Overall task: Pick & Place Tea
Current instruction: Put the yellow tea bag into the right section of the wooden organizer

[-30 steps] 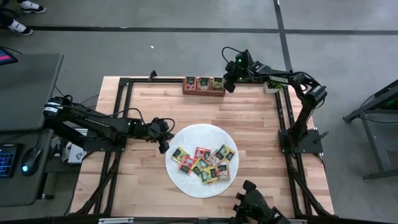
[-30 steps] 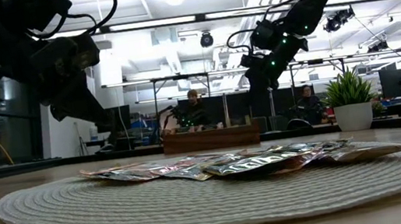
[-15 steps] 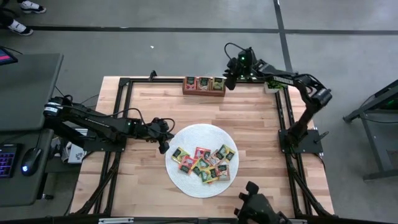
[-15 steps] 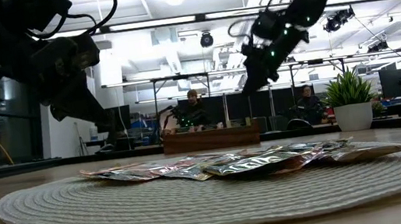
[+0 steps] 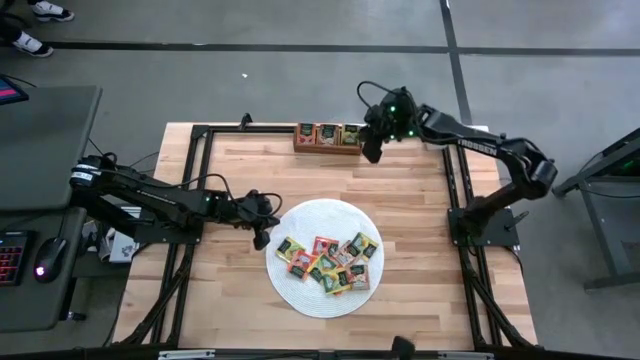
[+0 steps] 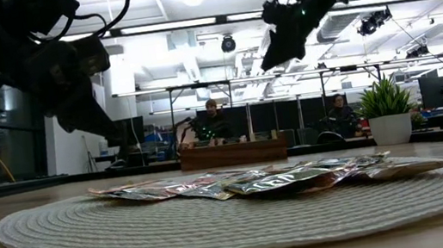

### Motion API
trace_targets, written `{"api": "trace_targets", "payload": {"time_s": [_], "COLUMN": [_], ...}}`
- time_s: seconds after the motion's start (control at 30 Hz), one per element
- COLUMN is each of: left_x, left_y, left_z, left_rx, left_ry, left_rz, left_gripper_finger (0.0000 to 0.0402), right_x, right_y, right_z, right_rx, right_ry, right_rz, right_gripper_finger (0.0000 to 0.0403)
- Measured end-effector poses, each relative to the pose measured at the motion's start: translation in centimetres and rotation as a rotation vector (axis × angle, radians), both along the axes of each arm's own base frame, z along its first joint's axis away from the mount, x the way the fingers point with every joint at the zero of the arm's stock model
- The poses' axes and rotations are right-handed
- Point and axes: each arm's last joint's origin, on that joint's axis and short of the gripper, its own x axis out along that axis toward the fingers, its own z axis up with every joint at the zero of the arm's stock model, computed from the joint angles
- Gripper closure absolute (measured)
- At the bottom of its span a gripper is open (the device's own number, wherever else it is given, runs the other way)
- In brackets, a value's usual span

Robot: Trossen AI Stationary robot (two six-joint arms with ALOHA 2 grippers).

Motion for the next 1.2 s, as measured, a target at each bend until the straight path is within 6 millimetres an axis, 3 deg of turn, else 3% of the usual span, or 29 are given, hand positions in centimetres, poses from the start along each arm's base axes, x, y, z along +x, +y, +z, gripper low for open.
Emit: {"api": "trace_targets", "payload": {"time_s": [0.43,0.73,0.87,1.0,1.2], "left_x": [0.1,0.1,0.0,-0.4,-0.9], "left_y": [-0.1,-0.2,-0.3,-0.3,-0.9], "left_z": [0.1,0.1,0.0,-0.5,-0.9], "left_rx": [0.044,0.065,0.046,0.027,0.005], "left_ry": [-0.009,0.001,0.014,0.077,0.139], "left_rz": [-0.064,-0.125,-0.168,-0.201,-0.252], "left_gripper_finger": [0.0401,0.0401,0.0401,0.0401,0.0401], "right_x": [4.4,6.3,8.4,11.1,13.9], "right_y": [9.0,16.2,19.2,21.7,23.5], "right_z": [-0.1,-0.4,-2.5,-6.0,-10.2], "right_rx": [0.117,0.135,0.202,0.289,0.396], "right_ry": [0.004,-0.015,-0.02,-0.046,-0.118], "right_rz": [0.057,0.078,0.13,0.153,0.106], "right_gripper_finger": [0.0398,0.0401,0.0402,0.0402,0.0402]}}
